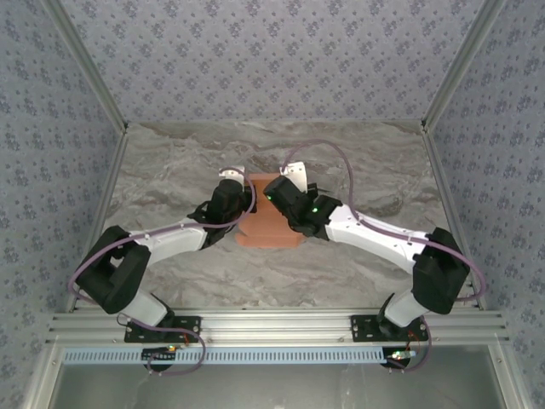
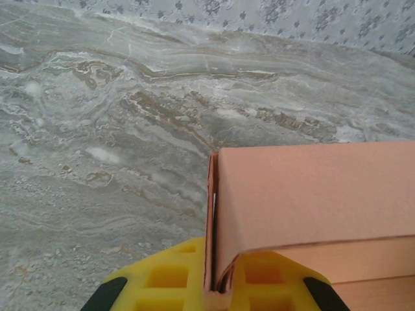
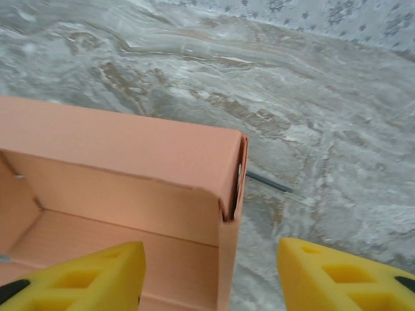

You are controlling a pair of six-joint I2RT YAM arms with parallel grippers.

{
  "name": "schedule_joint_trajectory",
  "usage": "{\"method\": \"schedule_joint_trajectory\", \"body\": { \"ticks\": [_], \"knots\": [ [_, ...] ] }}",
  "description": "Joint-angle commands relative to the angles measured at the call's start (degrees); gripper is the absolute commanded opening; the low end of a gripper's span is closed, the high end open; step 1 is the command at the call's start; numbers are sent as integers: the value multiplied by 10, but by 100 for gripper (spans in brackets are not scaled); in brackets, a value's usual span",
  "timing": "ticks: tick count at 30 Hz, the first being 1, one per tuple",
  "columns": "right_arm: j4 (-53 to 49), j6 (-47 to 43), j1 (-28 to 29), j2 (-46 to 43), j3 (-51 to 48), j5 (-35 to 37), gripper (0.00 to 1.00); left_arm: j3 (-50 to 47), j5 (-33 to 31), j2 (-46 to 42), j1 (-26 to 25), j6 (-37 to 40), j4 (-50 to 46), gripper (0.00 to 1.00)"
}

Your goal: Fold the paper box

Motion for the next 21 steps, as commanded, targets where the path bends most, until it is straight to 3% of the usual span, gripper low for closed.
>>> {"method": "schedule_joint_trajectory", "body": {
  "ticks": [1, 5, 9, 17, 21],
  "knots": [
    [14, -21, 7, -31, -17, -44, 62, 11, -17, 12, 4, 22, 6, 3],
    [6, -58, 4, -83, -30, -71, 64, -10, -3, 29, 1, 59, 56, 4],
    [7, -92, -36, -148, -54, -167, 65, -23, 7, 49, -15, 104, 105, 4],
    [12, -119, -224, -192, -100, -431, 65, -31, 30, 106, -56, 172, 205, 4],
    [19, -110, -277, -168, -123, -494, 64, -39, 35, 136, -73, 192, 258, 5]
  ]
}}
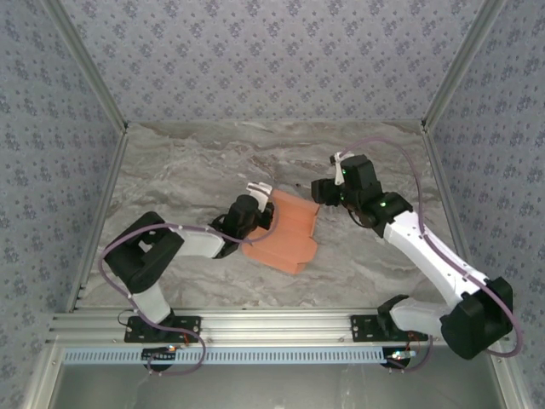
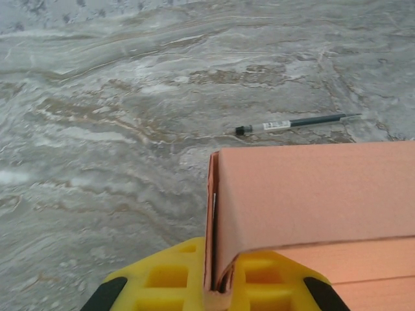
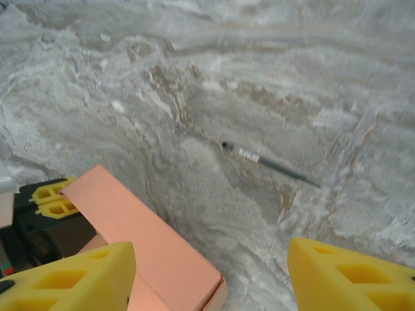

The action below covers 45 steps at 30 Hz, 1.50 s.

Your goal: Fold the paper box

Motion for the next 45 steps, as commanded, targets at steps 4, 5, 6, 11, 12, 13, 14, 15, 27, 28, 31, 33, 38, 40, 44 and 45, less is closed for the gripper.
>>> {"method": "schedule_joint_trajectory", "body": {
  "ticks": [4, 5, 6, 11, 12, 13, 14, 15, 27, 28, 31, 33, 38, 40, 44, 45],
  "knots": [
    [14, 1, -53, 47, -36, -134, 63, -19, 11, 42, -18, 39, 128, 5],
    [16, 3, -58, 60, -38, -140, 63, -20, 11, 47, -20, 40, 134, 5],
    [19, 3, -59, 69, -40, -147, 62, -19, 11, 51, -21, 40, 136, 5],
    [36, 2, -59, 109, -51, -168, 59, -16, 10, 66, -23, 42, 140, 6],
    [39, 1, -59, 114, -55, -168, 59, -18, 10, 68, -23, 42, 142, 7],
    [43, 0, -59, 117, -59, -170, 59, -18, 10, 71, -23, 42, 145, 7],
    [47, 1, -58, 121, -63, -172, 58, -18, 8, 73, -24, 42, 147, 7],
    [50, 1, -57, 123, -66, -174, 58, -19, 8, 75, -24, 42, 148, 8],
    [50, -10, -31, 138, -97, -130, 54, -28, 12, 90, -24, 49, 165, 9],
    [49, -10, -28, 138, -100, -124, 54, -29, 11, 92, -24, 50, 166, 10],
    [42, -17, -13, 141, -103, -97, 52, -33, 11, 99, -24, 51, 173, 10],
    [38, -23, 0, 142, -107, -72, 52, -38, 11, 105, -24, 47, 181, 11],
    [39, -34, 20, 138, -118, -28, 51, -50, 10, 113, -24, 43, 199, 11],
    [40, -37, 23, 131, -116, -25, 51, -51, 10, 111, -24, 46, 200, 11],
    [35, -39, 24, 112, -88, -38, 52, -49, 8, 104, -24, 48, 195, 11],
    [34, -39, 24, 108, -79, -41, 53, -48, 8, 102, -24, 49, 192, 11]
  ]
}}
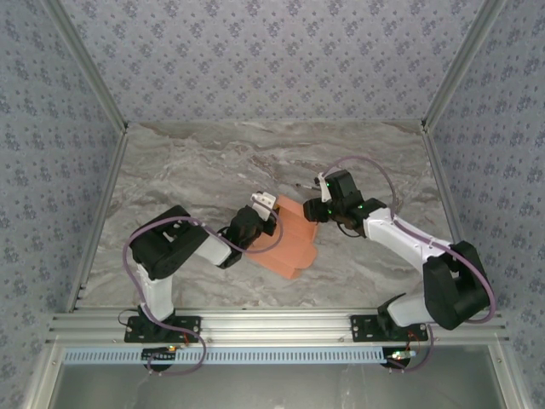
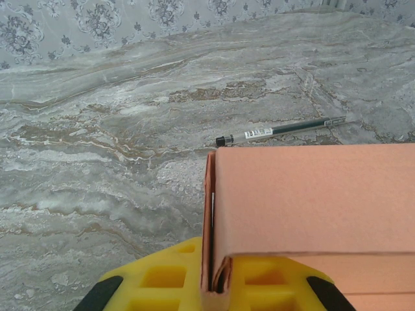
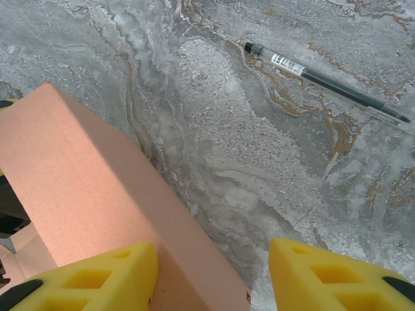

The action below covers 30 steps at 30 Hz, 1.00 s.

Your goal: Fold the paper box

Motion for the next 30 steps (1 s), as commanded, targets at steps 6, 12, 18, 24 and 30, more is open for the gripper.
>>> {"method": "schedule_joint_trajectory", "body": {
  "ticks": [6, 12, 18, 24, 30],
  "knots": [
    [-70, -10, 0, -46, 46, -24, 60, 4, 21, -24, -4, 12, -67, 8],
    [-83, -5, -33, -102, 53, -52, 62, 15, 52, -84, 6, 10, -150, 6],
    [-64, 8, -50, -96, 55, -106, 63, 7, 111, -98, 12, 31, -137, 6],
    [-36, 21, -50, -15, 70, -163, 64, 8, 154, -62, 12, 43, -85, 7],
    [11, 44, -46, 63, 78, -219, 64, 6, 172, -36, 12, 48, -55, 9]
  ]
}}
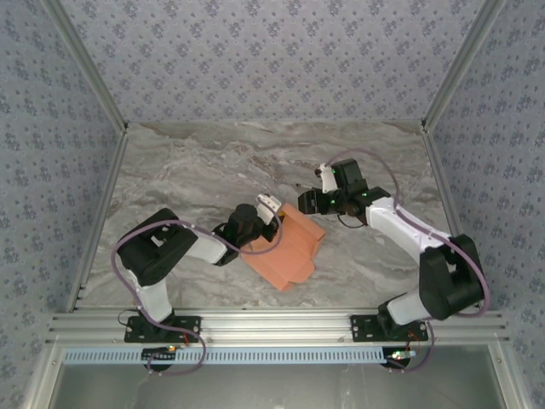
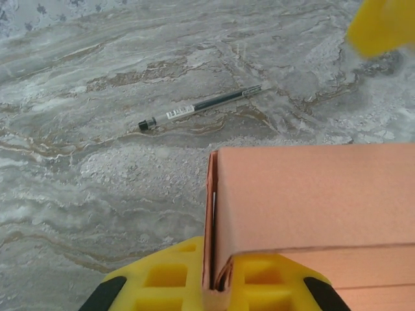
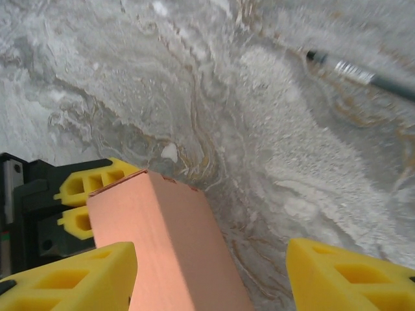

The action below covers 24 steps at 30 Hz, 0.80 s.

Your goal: Fold the paper box

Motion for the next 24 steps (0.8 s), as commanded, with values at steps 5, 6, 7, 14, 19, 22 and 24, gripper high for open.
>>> {"method": "schedule_joint_trajectory", "body": {
  "ticks": [5, 6, 7, 14, 19, 22, 24],
  "knots": [
    [38, 24, 15, 71, 48, -67, 64, 1, 25, 24, 1, 9, 44, 10],
    [40, 25, 15, 78, 52, -71, 64, 1, 25, 23, 1, 8, 44, 10],
    [42, 26, 17, 83, 56, -73, 64, 1, 25, 25, 1, 8, 44, 11],
    [36, 23, 22, 114, 67, -74, 62, 0, 22, 26, 1, 5, 46, 14],
    [37, 24, 22, 122, 57, -70, 60, -2, 19, 27, 1, 5, 49, 16],
    [37, 24, 23, 123, 53, -68, 59, -2, 19, 29, 1, 5, 49, 16],
    [36, 22, 24, 125, 52, -63, 59, -2, 19, 31, 1, 6, 49, 17]
  ]
}}
